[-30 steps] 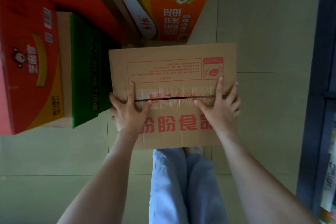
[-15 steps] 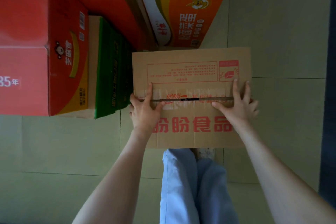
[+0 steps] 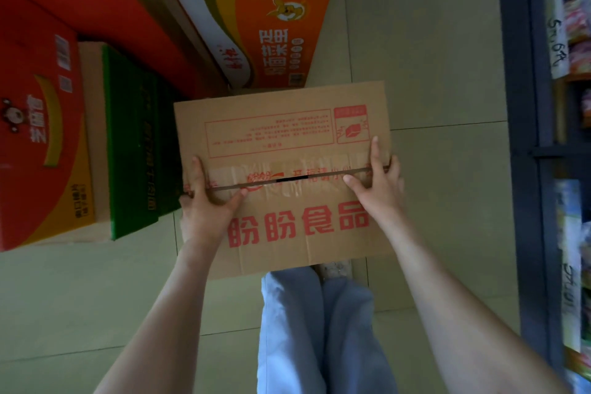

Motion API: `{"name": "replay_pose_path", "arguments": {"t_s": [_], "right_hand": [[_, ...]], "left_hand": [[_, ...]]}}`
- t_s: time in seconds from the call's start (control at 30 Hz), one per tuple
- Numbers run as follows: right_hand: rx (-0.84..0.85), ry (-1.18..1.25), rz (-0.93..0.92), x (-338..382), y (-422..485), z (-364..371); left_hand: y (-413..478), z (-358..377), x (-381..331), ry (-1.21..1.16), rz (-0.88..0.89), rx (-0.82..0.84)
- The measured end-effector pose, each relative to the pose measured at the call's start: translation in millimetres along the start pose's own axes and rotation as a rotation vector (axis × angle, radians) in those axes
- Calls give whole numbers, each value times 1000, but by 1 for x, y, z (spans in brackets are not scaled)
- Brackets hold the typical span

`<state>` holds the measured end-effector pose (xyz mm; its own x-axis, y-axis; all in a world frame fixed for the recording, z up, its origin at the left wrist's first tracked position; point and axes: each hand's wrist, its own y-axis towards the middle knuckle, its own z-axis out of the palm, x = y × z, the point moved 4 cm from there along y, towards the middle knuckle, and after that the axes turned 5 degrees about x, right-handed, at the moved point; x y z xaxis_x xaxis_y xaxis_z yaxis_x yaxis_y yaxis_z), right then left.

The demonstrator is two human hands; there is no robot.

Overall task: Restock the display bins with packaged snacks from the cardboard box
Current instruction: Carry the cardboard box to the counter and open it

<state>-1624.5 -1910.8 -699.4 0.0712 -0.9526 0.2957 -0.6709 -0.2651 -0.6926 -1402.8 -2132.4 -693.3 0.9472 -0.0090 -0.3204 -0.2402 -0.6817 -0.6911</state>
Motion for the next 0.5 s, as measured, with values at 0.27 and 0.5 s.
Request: {"name": "replay_pose_path", "arguments": {"t_s": [0.27, 0.5], "right_hand": [[-111, 8, -29, 18, -42, -44], [-164, -3, -67, 36, -161, -107]], "left_hand": [[-40, -46, -26, 44, 52, -63], [-141, -137, -47, 50, 136, -61]]}}
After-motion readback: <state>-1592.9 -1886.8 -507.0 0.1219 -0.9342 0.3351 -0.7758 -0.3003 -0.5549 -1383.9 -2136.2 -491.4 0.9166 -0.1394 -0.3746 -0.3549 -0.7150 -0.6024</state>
